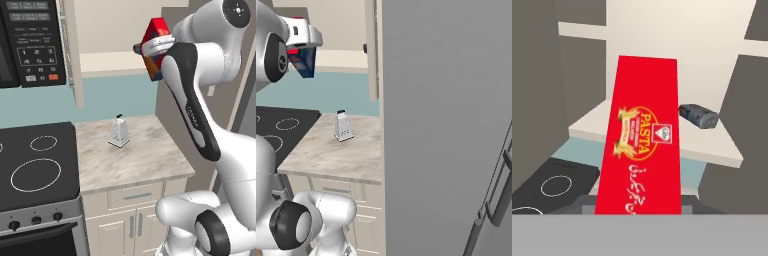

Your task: Pick the cereal and boxed food from the counter and place them in the cabinets closest to them.

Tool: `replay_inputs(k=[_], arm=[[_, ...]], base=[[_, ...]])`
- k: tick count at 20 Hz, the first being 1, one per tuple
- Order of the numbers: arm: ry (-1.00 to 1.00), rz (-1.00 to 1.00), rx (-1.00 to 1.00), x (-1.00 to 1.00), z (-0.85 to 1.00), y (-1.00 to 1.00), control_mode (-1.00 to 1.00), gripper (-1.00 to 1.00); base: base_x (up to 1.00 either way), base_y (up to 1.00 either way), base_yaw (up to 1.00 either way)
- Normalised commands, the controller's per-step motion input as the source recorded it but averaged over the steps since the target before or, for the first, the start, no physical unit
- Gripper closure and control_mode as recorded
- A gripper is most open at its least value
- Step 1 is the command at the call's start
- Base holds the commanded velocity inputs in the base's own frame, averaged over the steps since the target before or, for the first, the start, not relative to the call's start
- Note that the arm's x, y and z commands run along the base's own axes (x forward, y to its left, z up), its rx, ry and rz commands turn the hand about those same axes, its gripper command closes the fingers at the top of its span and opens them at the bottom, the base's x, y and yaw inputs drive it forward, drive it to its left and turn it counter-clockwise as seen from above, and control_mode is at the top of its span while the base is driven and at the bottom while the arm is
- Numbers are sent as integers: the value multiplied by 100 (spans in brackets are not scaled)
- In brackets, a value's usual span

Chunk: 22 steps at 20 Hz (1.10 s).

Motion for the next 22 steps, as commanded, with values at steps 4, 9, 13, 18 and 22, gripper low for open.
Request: replay_inputs(k=[4, 9, 13, 18, 22], arm=[[0, -2, 0, 28, 0, 0, -100, 100], [4, -1, 0, 30, 0, 0, -100, 100], [5, -1, 0, 34, 0, 0, -100, 100], [4, -1, 1, 38, 0, 0, -100, 100], [1, -1, 0, 41, 0, 0, -100, 100]], base=[[0, 0, 0], [0, 0, 0], [0, 0, 0], [0, 0, 0], [0, 0, 0]])
